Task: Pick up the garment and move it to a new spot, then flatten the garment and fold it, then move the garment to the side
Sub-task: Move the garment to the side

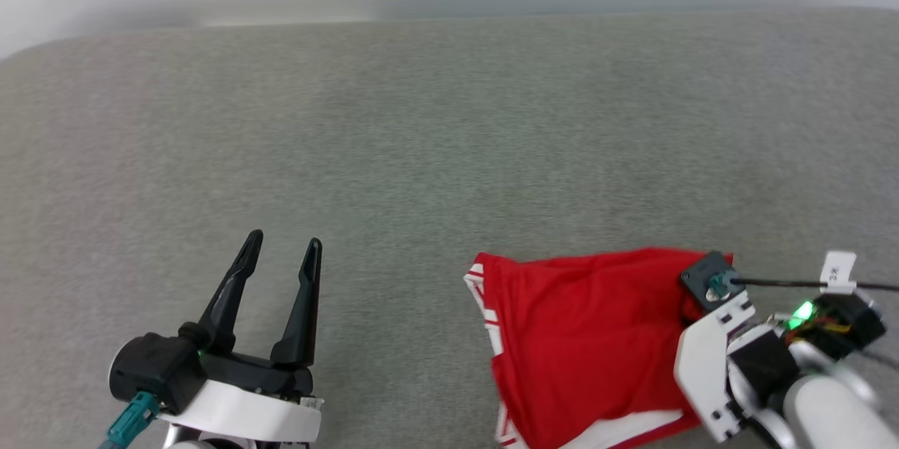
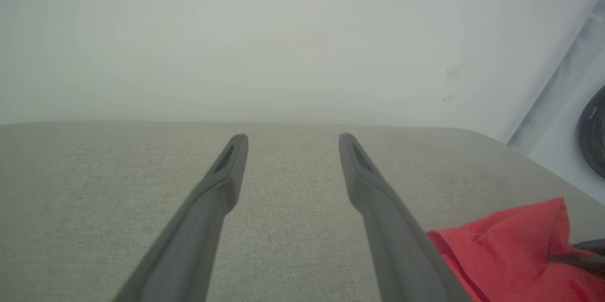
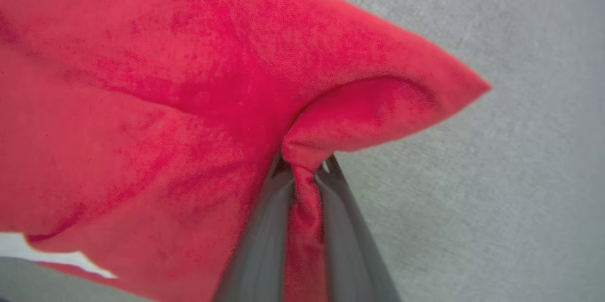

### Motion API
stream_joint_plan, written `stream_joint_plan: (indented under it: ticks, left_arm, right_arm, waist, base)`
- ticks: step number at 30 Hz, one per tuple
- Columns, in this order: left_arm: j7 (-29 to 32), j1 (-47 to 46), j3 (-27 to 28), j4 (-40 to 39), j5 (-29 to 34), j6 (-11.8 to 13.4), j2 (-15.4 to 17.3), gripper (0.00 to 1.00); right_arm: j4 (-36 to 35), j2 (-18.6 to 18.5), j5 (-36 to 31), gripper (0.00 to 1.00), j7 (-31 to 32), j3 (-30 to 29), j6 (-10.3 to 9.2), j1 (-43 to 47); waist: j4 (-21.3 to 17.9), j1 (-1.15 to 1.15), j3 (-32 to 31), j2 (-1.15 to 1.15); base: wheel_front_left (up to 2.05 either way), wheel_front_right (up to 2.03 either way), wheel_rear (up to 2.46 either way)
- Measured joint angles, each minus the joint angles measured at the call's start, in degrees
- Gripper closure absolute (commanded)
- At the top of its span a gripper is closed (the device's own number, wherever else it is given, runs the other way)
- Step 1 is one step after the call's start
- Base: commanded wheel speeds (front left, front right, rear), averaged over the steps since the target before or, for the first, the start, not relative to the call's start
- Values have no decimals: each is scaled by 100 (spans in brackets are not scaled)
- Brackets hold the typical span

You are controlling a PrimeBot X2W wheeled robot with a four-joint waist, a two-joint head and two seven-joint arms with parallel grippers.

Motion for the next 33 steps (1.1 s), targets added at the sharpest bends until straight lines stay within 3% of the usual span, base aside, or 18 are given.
stream_joint_plan:
  ticks: [8, 11, 16, 25, 33]
  left_arm:
    - [0, -248, -185, -124, 88, 0, 129, 0]
    - [0, -453, -425, -144, 157, 0, 250, 0]
    - [0, -828, -681, -231, 199, 0, 428, 0]
    - [0, -1273, -984, -370, 237, 0, 848, 0]
    - [0, -1523, -1046, -520, 211, 0, 1148, 0]
  right_arm:
    - [-444, -1397, -165, 100, 85, 702, 0, -1072]
    - [-275, -1939, -265, 100, -66, 879, 0, -1427]
    - [252, -2449, -259, 100, -515, 871, 1, -1766]
    - [1779, -2442, -616, 100, -1574, 33, 0, -2295]
    - [2826, -2310, -1102, 100, -2312, -716, 1, -2681]
  waist:
    - [-760, 0, 211, 0]
    - [-1038, 0, 400, 0]
    - [-1388, 0, 814, 0]
    - [-1801, 0, 1626, 0]
    - [-1846, 1, 2175, 0]
  base:
    - [0, 0, 0]
    - [0, 0, 0]
    - [0, 0, 0]
    - [0, 0, 0]
    - [0, 0, 0]
